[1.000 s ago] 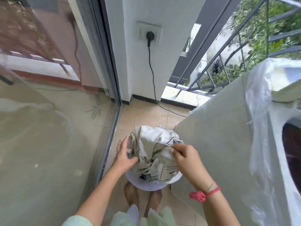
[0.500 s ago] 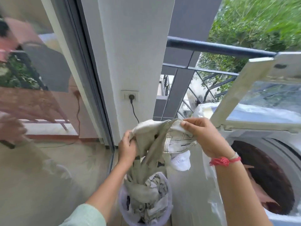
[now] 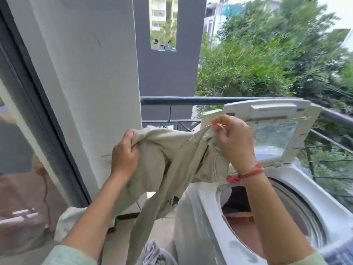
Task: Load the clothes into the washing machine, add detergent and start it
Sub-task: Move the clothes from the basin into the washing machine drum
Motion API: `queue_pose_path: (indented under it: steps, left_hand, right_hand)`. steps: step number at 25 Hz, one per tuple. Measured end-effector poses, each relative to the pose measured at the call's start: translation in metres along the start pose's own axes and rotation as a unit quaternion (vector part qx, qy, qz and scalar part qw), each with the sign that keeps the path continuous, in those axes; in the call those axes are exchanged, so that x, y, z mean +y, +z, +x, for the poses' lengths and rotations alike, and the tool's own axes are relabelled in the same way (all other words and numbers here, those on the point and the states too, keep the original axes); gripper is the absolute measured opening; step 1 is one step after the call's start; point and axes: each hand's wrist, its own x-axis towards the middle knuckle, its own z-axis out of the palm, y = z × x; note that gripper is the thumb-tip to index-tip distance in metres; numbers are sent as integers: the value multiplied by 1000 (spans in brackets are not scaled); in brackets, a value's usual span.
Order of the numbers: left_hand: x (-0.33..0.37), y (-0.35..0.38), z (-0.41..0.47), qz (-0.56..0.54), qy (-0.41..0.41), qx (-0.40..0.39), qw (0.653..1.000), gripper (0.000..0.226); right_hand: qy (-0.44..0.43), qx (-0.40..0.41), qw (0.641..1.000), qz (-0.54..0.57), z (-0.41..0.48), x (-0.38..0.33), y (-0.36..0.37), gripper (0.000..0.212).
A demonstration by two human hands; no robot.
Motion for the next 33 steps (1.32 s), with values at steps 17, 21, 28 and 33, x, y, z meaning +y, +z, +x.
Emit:
queue_pose_path:
  steps: [17,21,28,33]
  left_hand:
    - [226,240,-16,46,107,-226,967,14]
    - [157,332,-86,213,21,-420,882,22]
    - [75,301,-169,183,-17,-358,915,40]
    - [13,195,-210,167,-122,-139,968,51]
  right_hand:
    - [45,88,971,217,71,231,-250,14]
    - [167,-164,966,111,27,314,-189,24]
    - [321,-161,933,-25,-12,362,-108,13]
    - [205,-470,858,31,-59,279,-17,83]
